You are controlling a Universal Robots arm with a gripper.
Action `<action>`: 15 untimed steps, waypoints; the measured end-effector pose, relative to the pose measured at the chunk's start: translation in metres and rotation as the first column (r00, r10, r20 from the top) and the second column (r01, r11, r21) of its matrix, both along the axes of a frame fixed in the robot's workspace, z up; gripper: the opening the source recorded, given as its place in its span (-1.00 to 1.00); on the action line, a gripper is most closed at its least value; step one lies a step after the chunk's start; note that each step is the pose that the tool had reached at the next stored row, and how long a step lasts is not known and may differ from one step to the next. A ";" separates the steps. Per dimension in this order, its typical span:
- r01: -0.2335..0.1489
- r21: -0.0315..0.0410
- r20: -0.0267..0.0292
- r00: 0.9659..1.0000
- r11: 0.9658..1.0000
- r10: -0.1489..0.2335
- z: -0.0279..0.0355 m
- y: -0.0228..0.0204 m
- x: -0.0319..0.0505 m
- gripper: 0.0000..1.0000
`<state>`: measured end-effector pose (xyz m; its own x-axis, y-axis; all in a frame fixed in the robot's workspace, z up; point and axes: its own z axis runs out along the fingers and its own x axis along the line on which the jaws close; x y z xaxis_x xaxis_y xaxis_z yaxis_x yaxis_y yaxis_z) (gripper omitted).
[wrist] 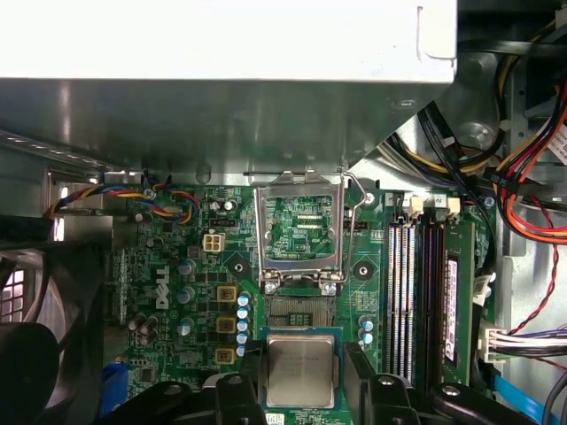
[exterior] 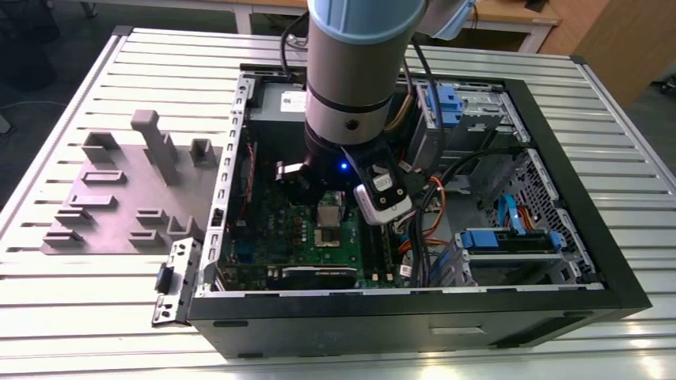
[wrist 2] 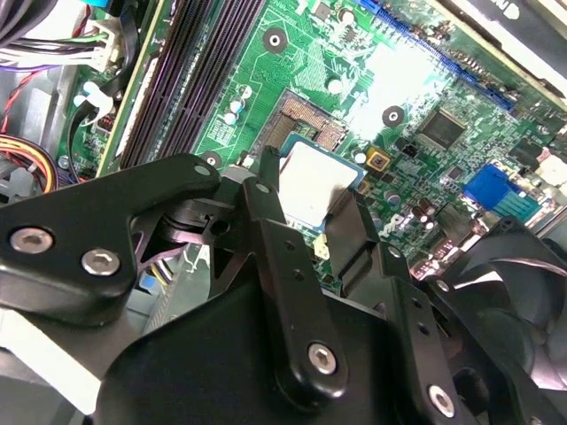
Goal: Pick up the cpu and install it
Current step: 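Place the cpu into insertion slot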
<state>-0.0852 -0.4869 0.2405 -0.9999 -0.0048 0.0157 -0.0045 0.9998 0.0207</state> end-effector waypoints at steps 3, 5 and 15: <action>0.000 0.000 0.000 1.000 1.000 0.000 0.0000 0.0000 0.0000 -0.09; 0.000 0.000 0.000 1.000 1.000 0.000 -0.0001 0.0000 0.0000 -0.09; 0.007 0.000 0.000 1.000 1.000 -0.007 -0.0067 -0.0024 0.0014 -0.09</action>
